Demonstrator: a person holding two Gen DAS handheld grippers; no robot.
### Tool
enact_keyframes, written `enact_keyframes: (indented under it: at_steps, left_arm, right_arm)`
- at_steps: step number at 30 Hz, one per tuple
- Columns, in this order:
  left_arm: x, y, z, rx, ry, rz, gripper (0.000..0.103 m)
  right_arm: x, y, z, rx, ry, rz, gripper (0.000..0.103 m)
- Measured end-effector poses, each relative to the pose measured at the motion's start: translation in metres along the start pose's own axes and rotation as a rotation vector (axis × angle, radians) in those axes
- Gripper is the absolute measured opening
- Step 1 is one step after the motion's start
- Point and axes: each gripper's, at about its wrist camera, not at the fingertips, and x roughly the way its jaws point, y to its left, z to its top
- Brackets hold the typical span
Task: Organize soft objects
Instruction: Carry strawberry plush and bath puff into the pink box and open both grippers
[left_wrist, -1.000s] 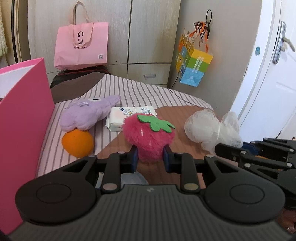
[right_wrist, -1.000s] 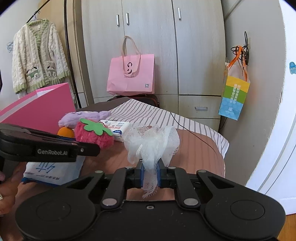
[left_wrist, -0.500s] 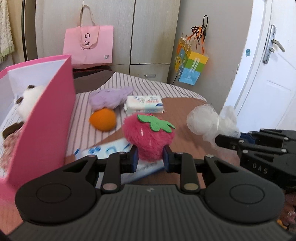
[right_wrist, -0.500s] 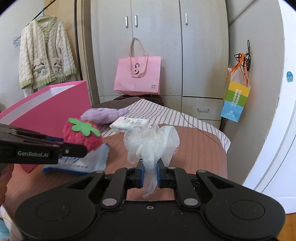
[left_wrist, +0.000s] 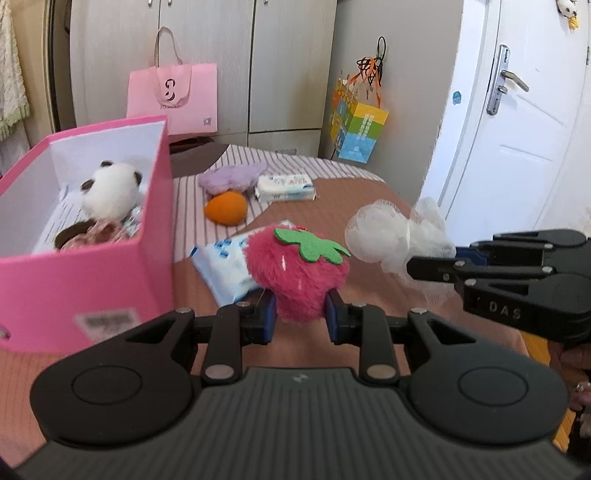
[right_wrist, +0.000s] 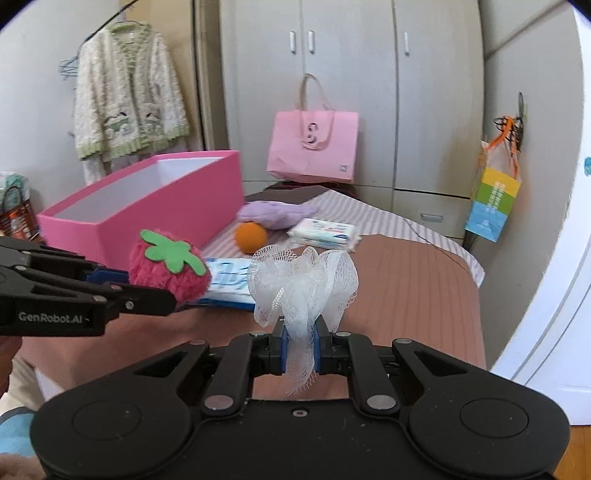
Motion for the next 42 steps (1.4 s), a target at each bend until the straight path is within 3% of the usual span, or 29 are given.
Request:
enact_keyframes:
  at_steps: [13, 24, 29, 33, 42]
  left_arm:
    - [-0.063, 0.042, -0.026, -0.051, -0.012, 0.01, 0.026]
    - [-0.119, 0.083, 0.005, -0.003, -0.132, 0.09, 0.026]
    - [-0.105, 0.106, 0.026, -0.03, -0.171, 0.129, 0.026]
    - [-0.083, 0.131, 0.046, -0.083, -0.161, 0.139, 0.026]
    - [-0.026, 0.18, 0.069, -0.152, -0.078, 0.187, 0.026]
  right_arm:
    - [-0.037, 0.063, 0.004, -0.05, 0.002, 0.14, 0.015]
    - [-0.034, 0.111, 0.049, -0.108, -0.048, 0.283, 0.015]
    - [-0.004, 0.128, 0.081, -0.113, -0.078, 0.295, 0.015]
    - [0.028, 0.14, 0.108, -0.138, -0.09, 0.245, 0.015]
    - [0.11, 0.153, 0.138, -0.119, 0.003, 0.231, 0.016]
